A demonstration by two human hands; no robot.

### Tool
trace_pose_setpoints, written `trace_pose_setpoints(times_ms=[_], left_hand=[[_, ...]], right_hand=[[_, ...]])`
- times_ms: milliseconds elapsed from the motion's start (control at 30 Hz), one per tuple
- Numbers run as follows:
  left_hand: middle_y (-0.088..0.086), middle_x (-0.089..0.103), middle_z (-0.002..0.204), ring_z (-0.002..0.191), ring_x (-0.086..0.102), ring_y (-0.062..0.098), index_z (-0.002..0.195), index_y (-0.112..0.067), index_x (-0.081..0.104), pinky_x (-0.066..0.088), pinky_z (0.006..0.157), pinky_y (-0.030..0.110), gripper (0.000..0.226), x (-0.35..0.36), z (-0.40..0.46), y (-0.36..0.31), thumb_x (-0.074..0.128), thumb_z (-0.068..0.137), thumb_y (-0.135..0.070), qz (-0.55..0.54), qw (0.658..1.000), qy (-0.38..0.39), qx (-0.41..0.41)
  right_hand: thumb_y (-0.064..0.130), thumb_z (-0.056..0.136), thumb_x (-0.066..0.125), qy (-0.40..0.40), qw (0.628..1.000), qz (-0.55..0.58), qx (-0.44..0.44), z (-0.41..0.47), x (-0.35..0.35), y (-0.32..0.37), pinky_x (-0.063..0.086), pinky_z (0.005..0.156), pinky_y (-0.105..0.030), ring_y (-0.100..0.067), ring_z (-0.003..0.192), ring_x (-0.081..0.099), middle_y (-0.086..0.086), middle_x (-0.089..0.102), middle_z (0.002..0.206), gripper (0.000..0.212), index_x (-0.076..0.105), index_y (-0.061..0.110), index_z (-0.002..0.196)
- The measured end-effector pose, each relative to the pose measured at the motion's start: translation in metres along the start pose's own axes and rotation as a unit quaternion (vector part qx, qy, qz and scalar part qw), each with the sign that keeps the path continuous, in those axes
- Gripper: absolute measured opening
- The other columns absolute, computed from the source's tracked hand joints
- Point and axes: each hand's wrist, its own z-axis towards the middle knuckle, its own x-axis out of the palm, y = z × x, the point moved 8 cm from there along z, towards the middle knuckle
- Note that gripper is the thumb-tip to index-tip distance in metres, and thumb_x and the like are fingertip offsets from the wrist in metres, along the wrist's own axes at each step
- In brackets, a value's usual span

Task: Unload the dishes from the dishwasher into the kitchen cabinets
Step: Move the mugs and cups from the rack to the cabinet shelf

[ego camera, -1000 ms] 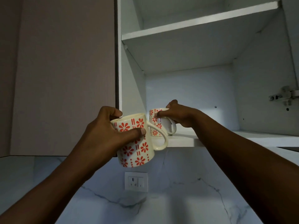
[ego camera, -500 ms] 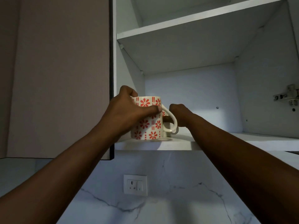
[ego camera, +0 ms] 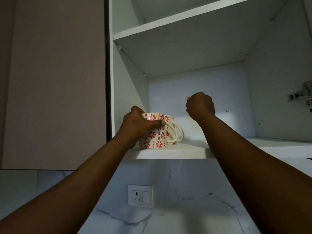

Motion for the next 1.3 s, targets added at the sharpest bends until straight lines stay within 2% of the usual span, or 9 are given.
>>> trace_pose_setpoints(times_ms=[100, 200, 533, 667, 767, 900, 1100, 1200, 1300], left_hand=[[0.0, 0.058, 0.098, 0.077, 0.06, 0.012, 0.11, -0.021, 0.041, 0.05, 0.062, 0.023, 0.063, 0.012, 0.01, 0.001, 0.078, 0.068, -0.05, 0.012, 1.0, 0.013, 0.001], [0.0, 0.057, 0.101, 0.082, 0.061, 0.016, 0.11, -0.022, 0.038, 0.05, 0.065, 0.023, 0.061, 0.023, 0.02, 0.007, 0.077, 0.071, -0.048, 0.022, 0.999, 0.03, -0.005], [0.005, 0.06, 0.116, 0.086, 0.057, 0.014, 0.125, -0.015, 0.038, 0.043, 0.059, 0.015, 0.067, 0.046, 0.036, 0.012, 0.07, 0.077, -0.05, 0.093, 0.994, 0.045, 0.022], [0.011, 0.055, 0.126, 0.099, 0.061, 0.022, 0.133, -0.018, 0.029, 0.056, 0.078, 0.032, 0.082, 0.045, 0.031, 0.021, 0.07, 0.073, -0.056, 0.063, 0.997, 0.049, -0.015], [0.012, 0.053, 0.13, 0.109, 0.06, 0.03, 0.136, -0.013, 0.028, 0.053, 0.092, 0.042, 0.085, 0.04, 0.027, 0.032, 0.075, 0.073, -0.047, 0.063, 0.994, 0.051, -0.071], [0.012, 0.06, 0.125, 0.104, 0.063, 0.027, 0.131, -0.009, 0.044, 0.054, 0.09, 0.037, 0.073, 0.043, 0.03, 0.03, 0.073, 0.075, -0.046, 0.116, 0.988, 0.076, -0.069], [0.011, 0.06, 0.127, 0.102, 0.063, 0.026, 0.132, -0.007, 0.044, 0.05, 0.084, 0.032, 0.069, 0.055, 0.032, 0.027, 0.068, 0.08, -0.046, 0.138, 0.985, 0.089, -0.056], [0.015, 0.059, 0.125, 0.097, 0.06, 0.025, 0.131, -0.004, 0.041, 0.045, 0.077, 0.03, 0.072, 0.044, 0.021, 0.022, 0.062, 0.082, -0.053, 0.112, 0.991, 0.037, -0.066], [0.015, 0.058, 0.126, 0.11, 0.059, 0.028, 0.13, -0.004, 0.043, 0.041, 0.075, 0.027, 0.06, 0.019, 0.005, -0.003, 0.058, 0.089, -0.045, 0.074, 0.995, -0.072, 0.006]], right_hand=[[0.027, 0.099, 0.048, 0.029, 0.999, -0.027, -0.027, -0.005, 0.01, 0.005, 0.038, 0.071, -0.027, -0.028, 0.086, 0.059, -0.014, 0.066, 0.102, 0.029, 0.067, 0.005, 0.102], [0.026, 0.099, 0.049, 0.034, 0.996, -0.051, -0.062, -0.008, 0.011, 0.01, 0.037, 0.07, -0.027, -0.024, 0.078, 0.051, -0.013, 0.066, 0.1, 0.027, 0.067, 0.005, 0.099], [0.009, 0.089, 0.063, 0.106, 0.981, -0.13, -0.094, -0.021, 0.026, 0.017, 0.042, 0.068, -0.028, -0.02, 0.079, 0.053, -0.01, 0.066, 0.105, 0.02, 0.066, 0.009, 0.108], [0.005, 0.086, 0.065, 0.1, 0.982, -0.13, -0.09, -0.024, 0.021, 0.016, 0.044, 0.068, -0.028, -0.021, 0.08, 0.055, -0.011, 0.066, 0.105, 0.022, 0.067, 0.009, 0.108], [0.004, 0.086, 0.065, 0.102, 0.982, -0.126, -0.092, -0.026, 0.02, 0.017, 0.044, 0.068, -0.028, -0.02, 0.077, 0.052, -0.011, 0.066, 0.104, 0.022, 0.067, 0.008, 0.107], [0.007, 0.087, 0.064, 0.102, 0.983, -0.117, -0.099, -0.027, 0.021, 0.019, 0.042, 0.067, -0.028, -0.02, 0.074, 0.051, -0.011, 0.066, 0.103, 0.018, 0.068, 0.008, 0.105], [0.012, 0.087, 0.066, 0.115, 0.979, -0.123, -0.112, -0.027, 0.025, 0.02, 0.044, 0.068, -0.028, -0.018, 0.074, 0.053, -0.01, 0.066, 0.101, 0.018, 0.067, 0.008, 0.105], [0.014, 0.086, 0.067, 0.127, 0.974, -0.137, -0.127, -0.033, 0.03, 0.023, 0.045, 0.068, -0.028, -0.019, 0.076, 0.055, -0.01, 0.066, 0.101, 0.018, 0.066, 0.009, 0.103], [0.017, 0.087, 0.067, 0.124, 0.968, -0.162, -0.145, -0.041, 0.03, 0.03, 0.046, 0.068, -0.03, -0.021, 0.081, 0.059, -0.009, 0.067, 0.101, 0.018, 0.067, 0.01, 0.103]])
